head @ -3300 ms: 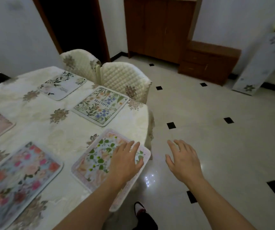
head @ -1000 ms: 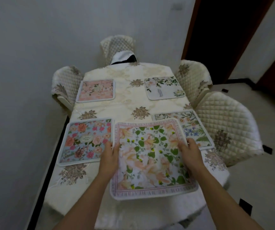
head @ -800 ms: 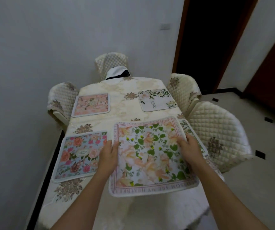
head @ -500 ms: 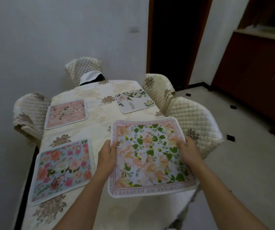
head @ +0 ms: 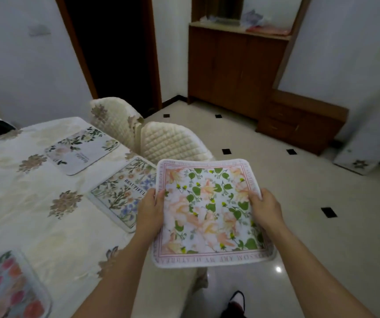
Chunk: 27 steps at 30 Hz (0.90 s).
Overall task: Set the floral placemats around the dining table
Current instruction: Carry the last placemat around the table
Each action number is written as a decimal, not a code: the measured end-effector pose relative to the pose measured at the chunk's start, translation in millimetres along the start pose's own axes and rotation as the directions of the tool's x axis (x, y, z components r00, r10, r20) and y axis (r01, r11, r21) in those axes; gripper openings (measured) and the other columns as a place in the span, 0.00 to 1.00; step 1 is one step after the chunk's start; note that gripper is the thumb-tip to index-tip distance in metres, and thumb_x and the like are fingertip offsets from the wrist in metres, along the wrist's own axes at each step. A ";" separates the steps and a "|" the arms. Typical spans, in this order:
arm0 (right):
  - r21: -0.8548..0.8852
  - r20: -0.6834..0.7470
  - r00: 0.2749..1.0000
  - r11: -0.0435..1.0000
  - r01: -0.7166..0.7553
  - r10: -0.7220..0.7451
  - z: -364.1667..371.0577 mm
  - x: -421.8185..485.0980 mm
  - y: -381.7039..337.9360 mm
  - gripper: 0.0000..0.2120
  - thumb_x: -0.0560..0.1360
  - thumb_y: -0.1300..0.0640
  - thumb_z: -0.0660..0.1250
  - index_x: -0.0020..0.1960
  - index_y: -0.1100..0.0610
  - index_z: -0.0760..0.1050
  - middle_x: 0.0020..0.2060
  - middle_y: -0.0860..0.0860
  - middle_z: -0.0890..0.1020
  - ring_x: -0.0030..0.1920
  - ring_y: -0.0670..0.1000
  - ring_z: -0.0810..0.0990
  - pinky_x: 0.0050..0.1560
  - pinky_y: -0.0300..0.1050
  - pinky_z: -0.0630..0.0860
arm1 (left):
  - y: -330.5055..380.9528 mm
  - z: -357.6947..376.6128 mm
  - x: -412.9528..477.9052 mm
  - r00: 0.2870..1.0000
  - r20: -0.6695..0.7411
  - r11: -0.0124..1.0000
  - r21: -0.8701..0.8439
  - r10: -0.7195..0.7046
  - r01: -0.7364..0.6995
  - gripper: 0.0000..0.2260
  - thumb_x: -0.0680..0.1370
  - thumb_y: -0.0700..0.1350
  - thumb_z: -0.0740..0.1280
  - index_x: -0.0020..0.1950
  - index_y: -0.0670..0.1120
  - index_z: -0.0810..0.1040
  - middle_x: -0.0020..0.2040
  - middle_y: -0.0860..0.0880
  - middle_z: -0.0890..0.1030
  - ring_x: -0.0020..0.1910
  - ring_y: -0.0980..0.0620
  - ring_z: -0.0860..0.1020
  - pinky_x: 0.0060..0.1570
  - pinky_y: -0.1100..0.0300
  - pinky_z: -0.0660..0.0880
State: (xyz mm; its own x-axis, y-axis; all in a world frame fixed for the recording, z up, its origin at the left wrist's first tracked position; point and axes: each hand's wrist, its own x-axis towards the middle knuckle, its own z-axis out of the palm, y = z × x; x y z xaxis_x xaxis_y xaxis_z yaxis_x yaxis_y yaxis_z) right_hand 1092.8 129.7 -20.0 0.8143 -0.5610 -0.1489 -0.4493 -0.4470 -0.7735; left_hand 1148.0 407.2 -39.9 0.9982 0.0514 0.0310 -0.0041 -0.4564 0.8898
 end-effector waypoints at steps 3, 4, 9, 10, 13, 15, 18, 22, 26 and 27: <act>0.040 -0.081 0.995 0.998 -0.055 0.058 -26.8 8.9 19.4 0.14 0.81 0.49 0.59 0.58 0.58 0.75 0.50 0.56 0.82 0.48 0.56 0.80 0.46 0.47 0.74 | 21.7 33.5 11.3 0.996 0.052 0.996 0.046 0.077 -0.079 0.11 0.84 0.51 0.58 0.47 0.45 0.74 0.39 0.52 0.76 0.38 0.54 0.76 0.32 0.61 0.67; 0.050 -0.100 0.992 0.996 -0.073 0.078 -34.6 12.5 24.7 0.14 0.81 0.49 0.59 0.58 0.58 0.75 0.50 0.55 0.81 0.48 0.56 0.79 0.45 0.47 0.74 | 27.7 43.9 14.7 0.994 0.066 0.994 0.052 0.089 -0.092 0.12 0.84 0.51 0.58 0.47 0.46 0.74 0.39 0.52 0.76 0.38 0.55 0.76 0.32 0.61 0.67; 0.069 -0.156 0.981 0.992 -0.101 0.111 -62.4 38.8 43.8 0.14 0.82 0.49 0.58 0.58 0.58 0.75 0.49 0.55 0.81 0.47 0.56 0.79 0.43 0.47 0.73 | 54.6 86.9 32.5 0.985 0.126 0.992 0.031 0.116 -0.121 0.12 0.84 0.51 0.58 0.48 0.44 0.75 0.40 0.50 0.79 0.39 0.52 0.78 0.35 0.55 0.73; 0.070 -0.160 0.981 0.993 -0.096 0.107 -65.9 46.7 46.9 0.14 0.82 0.49 0.58 0.58 0.58 0.75 0.48 0.55 0.80 0.46 0.56 0.79 0.42 0.46 0.72 | 57.8 95.2 37.4 0.984 0.131 0.992 0.035 0.117 -0.123 0.11 0.84 0.51 0.58 0.48 0.45 0.74 0.40 0.51 0.79 0.39 0.54 0.78 0.34 0.57 0.72; 0.094 -0.161 0.981 0.991 -0.092 0.106 -73.3 75.0 52.8 0.14 0.82 0.50 0.59 0.57 0.59 0.75 0.46 0.54 0.80 0.44 0.54 0.78 0.38 0.45 0.70 | 67.0 120.5 54.8 0.986 0.133 0.992 0.059 0.101 -0.109 0.10 0.83 0.51 0.58 0.48 0.47 0.74 0.40 0.53 0.78 0.38 0.55 0.77 0.32 0.60 0.67; 0.107 -0.151 0.983 0.990 -0.092 0.108 -77.2 99.9 56.7 0.13 0.82 0.50 0.59 0.57 0.58 0.75 0.47 0.55 0.80 0.45 0.55 0.78 0.40 0.45 0.71 | 71.0 139.5 70.5 0.988 0.130 0.994 0.058 0.080 -0.088 0.10 0.83 0.50 0.59 0.49 0.46 0.75 0.40 0.53 0.78 0.39 0.55 0.77 0.32 0.61 0.68; 0.123 -0.120 0.987 0.988 -0.091 0.106 -85.2 146.0 62.7 0.12 0.82 0.50 0.60 0.56 0.58 0.75 0.46 0.54 0.80 0.44 0.54 0.79 0.41 0.45 0.71 | 82.7 171.0 95.3 0.990 0.132 0.997 0.063 0.041 -0.050 0.11 0.83 0.50 0.59 0.51 0.46 0.76 0.43 0.52 0.80 0.41 0.57 0.78 0.33 0.62 0.69; 0.148 -0.090 0.992 0.986 -0.077 0.091 -103.4 218.3 64.7 0.10 0.82 0.51 0.60 0.54 0.56 0.74 0.41 0.48 0.78 0.38 0.45 0.77 0.32 0.40 0.68 | 107.9 218.3 132.5 0.994 0.103 0.995 0.092 0.033 -0.042 0.12 0.83 0.51 0.58 0.50 0.45 0.75 0.42 0.52 0.79 0.40 0.56 0.78 0.33 0.64 0.69; 0.127 -0.049 0.997 0.990 -0.052 0.059 -125.6 288.6 63.0 0.10 0.81 0.50 0.60 0.55 0.55 0.74 0.44 0.51 0.80 0.39 0.47 0.77 0.33 0.40 0.69 | 134.1 264.9 164.9 0.998 0.069 0.997 0.077 -0.002 -0.003 0.11 0.84 0.51 0.57 0.51 0.46 0.74 0.43 0.52 0.79 0.40 0.59 0.77 0.33 0.66 0.68; 0.121 -0.035 0.998 0.992 -0.047 0.051 -129.6 304.2 62.8 0.10 0.81 0.50 0.60 0.55 0.55 0.74 0.45 0.52 0.81 0.40 0.47 0.78 0.33 0.40 0.69 | 139.3 274.4 172.1 0.998 0.061 0.997 0.073 -0.010 0.006 0.11 0.84 0.51 0.57 0.52 0.46 0.74 0.43 0.51 0.79 0.41 0.58 0.78 0.34 0.66 0.69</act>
State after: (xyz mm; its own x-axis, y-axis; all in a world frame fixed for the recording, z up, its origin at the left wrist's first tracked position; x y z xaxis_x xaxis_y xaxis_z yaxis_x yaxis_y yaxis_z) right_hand 1264.7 -159.4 -34.1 0.7767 -0.6075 -0.1666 -0.4391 -0.3324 -0.8347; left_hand 1335.6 108.7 -35.5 1.0000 0.0017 -0.0061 0.0061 -0.5193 0.8545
